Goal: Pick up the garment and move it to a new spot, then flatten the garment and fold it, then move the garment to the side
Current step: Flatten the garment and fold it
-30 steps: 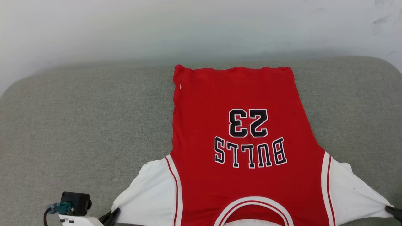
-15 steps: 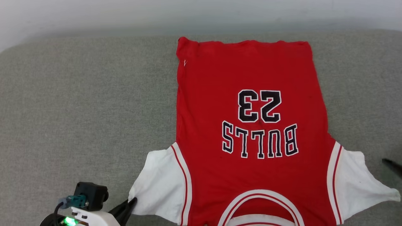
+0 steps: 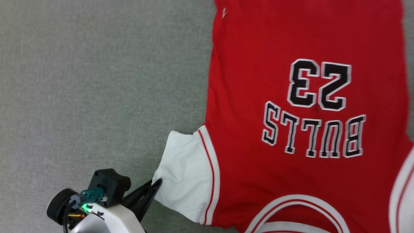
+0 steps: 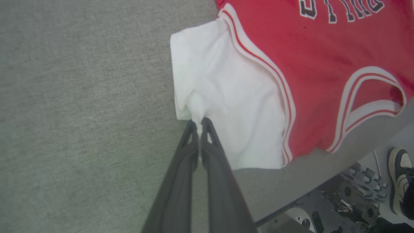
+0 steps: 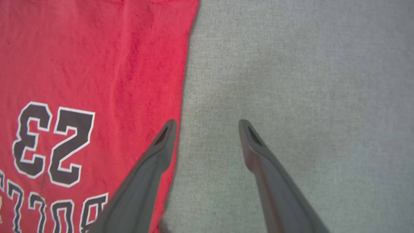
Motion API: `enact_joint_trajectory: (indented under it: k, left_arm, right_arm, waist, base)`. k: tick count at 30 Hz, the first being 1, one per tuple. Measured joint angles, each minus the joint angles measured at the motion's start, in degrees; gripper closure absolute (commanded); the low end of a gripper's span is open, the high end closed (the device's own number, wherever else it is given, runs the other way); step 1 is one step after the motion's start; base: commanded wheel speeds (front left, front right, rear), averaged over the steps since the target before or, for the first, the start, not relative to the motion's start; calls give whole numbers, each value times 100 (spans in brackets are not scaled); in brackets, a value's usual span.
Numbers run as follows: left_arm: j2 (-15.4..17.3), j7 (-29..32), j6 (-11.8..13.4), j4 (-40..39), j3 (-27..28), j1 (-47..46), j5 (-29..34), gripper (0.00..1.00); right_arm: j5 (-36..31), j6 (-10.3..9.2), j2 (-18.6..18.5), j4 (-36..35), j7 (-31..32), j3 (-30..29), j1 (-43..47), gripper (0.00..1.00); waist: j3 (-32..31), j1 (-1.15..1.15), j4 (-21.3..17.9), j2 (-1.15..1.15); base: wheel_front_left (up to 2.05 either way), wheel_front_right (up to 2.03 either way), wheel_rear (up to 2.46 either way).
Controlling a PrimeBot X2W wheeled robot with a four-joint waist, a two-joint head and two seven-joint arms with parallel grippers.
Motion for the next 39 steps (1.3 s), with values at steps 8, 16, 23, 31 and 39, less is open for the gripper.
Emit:
enact_joint_trajectory:
  k: [8, 16, 23, 31, 39]
  left_arm:
    - [-164, -25, -77, -66, -137, -315, 146, 100]
    - [-335, -120, -177, 31, -267, -528, 199, 100]
    - [-460, -229, -244, 167, -356, -590, 198, 100]
    - [-515, -293, -292, 309, -402, -666, 196, 100]
    - [-532, -344, -286, 452, -413, -682, 219, 100]
  right_arm:
    - [-556, 0, -215, 836, 146, 31, -1381, 0]
    - [-998, 0, -327, 1328, 174, 199, -2092, 0]
    - [-1132, -1, -463, 1588, 99, 347, -2343, 0]
    - [-972, -1, -578, 1715, 26, 724, -2314, 100]
    - [-888, 0, -673, 1908, -242, 893, -2035, 100]
  waist:
    - [708, 0, 516, 0]
    - [1135, 0, 887, 0]
    - [1287, -1, 1080, 0]
    - [1288, -2, 1148, 0]
    - [1068, -2, 1111, 0]
  base:
    - [0, 0, 0]
    - [0, 0, 0]
    - [0, 0, 0]
    - [0, 0, 0]
    - [0, 0, 0]
